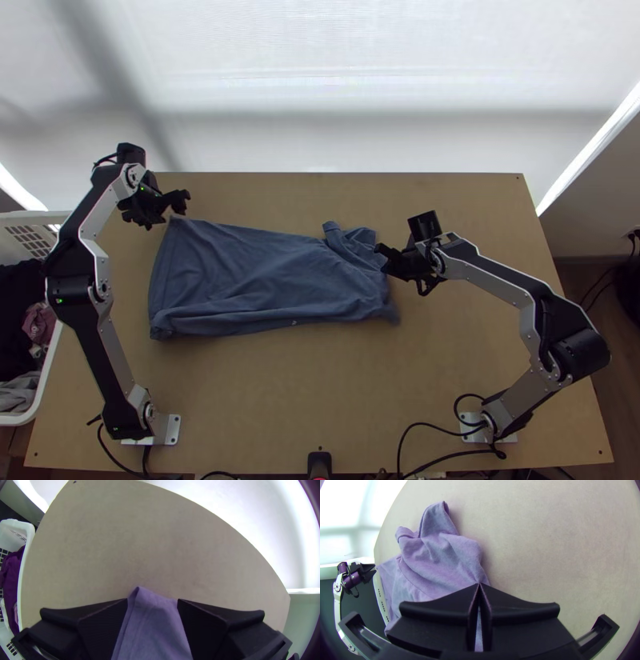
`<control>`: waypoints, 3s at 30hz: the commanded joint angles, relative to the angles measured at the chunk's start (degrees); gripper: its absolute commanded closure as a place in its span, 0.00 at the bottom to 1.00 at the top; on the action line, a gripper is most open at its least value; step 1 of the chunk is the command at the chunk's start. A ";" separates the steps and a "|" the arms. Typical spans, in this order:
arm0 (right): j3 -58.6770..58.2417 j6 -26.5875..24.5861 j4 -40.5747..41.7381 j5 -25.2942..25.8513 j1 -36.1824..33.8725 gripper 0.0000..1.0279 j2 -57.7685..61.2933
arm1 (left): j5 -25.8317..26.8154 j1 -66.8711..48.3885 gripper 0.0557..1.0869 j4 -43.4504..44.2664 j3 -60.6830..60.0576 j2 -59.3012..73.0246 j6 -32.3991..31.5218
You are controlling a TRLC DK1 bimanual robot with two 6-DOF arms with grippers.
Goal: Fold the t-shirt
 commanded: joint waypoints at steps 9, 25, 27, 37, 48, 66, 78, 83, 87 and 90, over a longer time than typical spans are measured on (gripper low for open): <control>0.79 1.42 0.19 0.76 -0.29 0.97 -2.27 | -2.31 -1.53 0.81 -1.51 1.51 4.06 -0.19; 3.25 -0.95 0.28 8.23 -2.58 0.97 -7.54 | -2.84 -0.03 0.96 2.18 -1.56 -4.02 0.07; 3.52 -4.91 2.12 12.36 -2.14 0.97 -9.13 | -2.75 -0.03 0.96 2.18 -0.77 -6.49 -0.63; 10.28 -16.68 9.68 25.11 -1.96 0.97 -14.58 | -2.84 -1.97 0.96 -0.02 9.07 -20.28 -4.41; 30.32 -30.31 16.71 25.99 -3.19 0.97 -13.34 | -2.92 -1.09 0.96 1.57 20.76 -25.82 -4.58; 27.25 -51.66 27.52 32.58 1.55 0.97 -38.75 | -3.72 7.26 0.96 10.18 18.04 -48.50 -4.94; 23.56 -52.37 15.04 33.72 1.29 0.97 -62.21 | -3.72 7.70 0.96 10.88 6.52 -72.93 -4.58; 23.73 -52.10 9.07 33.63 1.38 0.97 -66.34 | -3.63 6.91 0.96 9.56 2.04 -79.35 -5.02; 22.24 -49.82 3.62 33.55 1.38 0.97 -68.63 | -3.63 6.91 0.96 7.81 -2.62 -82.42 -5.20; 16.26 -47.62 1.51 33.37 1.73 0.97 -71.53 | -3.72 6.65 0.96 6.40 -9.30 -84.80 -5.20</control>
